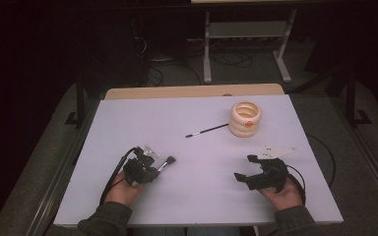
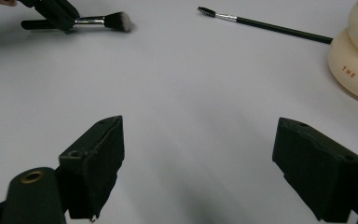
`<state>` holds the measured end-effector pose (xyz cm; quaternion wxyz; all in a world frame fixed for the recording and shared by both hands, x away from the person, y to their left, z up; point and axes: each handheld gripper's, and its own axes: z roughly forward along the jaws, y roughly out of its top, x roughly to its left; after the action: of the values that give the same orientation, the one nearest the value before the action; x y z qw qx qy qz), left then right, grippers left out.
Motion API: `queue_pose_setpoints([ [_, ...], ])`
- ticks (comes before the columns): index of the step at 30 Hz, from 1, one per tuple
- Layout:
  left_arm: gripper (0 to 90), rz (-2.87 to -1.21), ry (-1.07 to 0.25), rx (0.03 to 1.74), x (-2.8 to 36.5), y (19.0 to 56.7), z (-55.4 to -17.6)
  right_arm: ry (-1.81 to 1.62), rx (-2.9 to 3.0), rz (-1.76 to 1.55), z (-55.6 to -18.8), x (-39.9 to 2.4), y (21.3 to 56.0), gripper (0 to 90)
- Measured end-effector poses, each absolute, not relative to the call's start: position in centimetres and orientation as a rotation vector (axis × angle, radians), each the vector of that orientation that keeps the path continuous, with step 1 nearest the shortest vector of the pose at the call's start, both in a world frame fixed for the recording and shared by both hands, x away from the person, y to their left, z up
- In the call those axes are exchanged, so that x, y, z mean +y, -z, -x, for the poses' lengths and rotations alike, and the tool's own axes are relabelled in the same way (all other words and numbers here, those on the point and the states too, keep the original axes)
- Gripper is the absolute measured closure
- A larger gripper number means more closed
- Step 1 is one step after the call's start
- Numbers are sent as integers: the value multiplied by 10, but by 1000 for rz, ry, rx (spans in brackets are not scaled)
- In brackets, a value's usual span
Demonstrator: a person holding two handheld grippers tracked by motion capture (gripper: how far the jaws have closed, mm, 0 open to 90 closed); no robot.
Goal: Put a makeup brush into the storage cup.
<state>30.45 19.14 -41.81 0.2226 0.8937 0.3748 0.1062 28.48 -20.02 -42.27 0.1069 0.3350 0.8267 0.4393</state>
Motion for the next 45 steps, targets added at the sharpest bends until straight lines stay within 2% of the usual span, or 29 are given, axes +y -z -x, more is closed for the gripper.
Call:
queue_pose_setpoints([
  [7, 797, -2432, -267, 1025, 196, 414, -303, -1294, 2447, -978, -284, -195, 423, 157],
  [14, 797, -2448, -283, 940, 193, 405, -298, -1316, 2491, -948, -284, -183, 423, 156],
  [22, 797, -2381, -232, 876, 189, 393, -296, -1429, 2558, -980, -294, -169, 418, 159],
  [25, 796, -2364, -236, 840, 189, 386, -295, -1478, 2591, -962, -300, -159, 411, 192],
  [39, 796, -2257, -235, 681, 180, 353, -278, -1595, 2678, -848, -316, -111, 379, 216],
  [43, 796, -2218, -203, 640, 177, 349, -274, -1618, 2719, -826, -319, -101, 376, 239],
  [45, 796, -2205, -204, 617, 174, 349, -272, -1644, 2729, -808, -319, -99, 375, 285],
])
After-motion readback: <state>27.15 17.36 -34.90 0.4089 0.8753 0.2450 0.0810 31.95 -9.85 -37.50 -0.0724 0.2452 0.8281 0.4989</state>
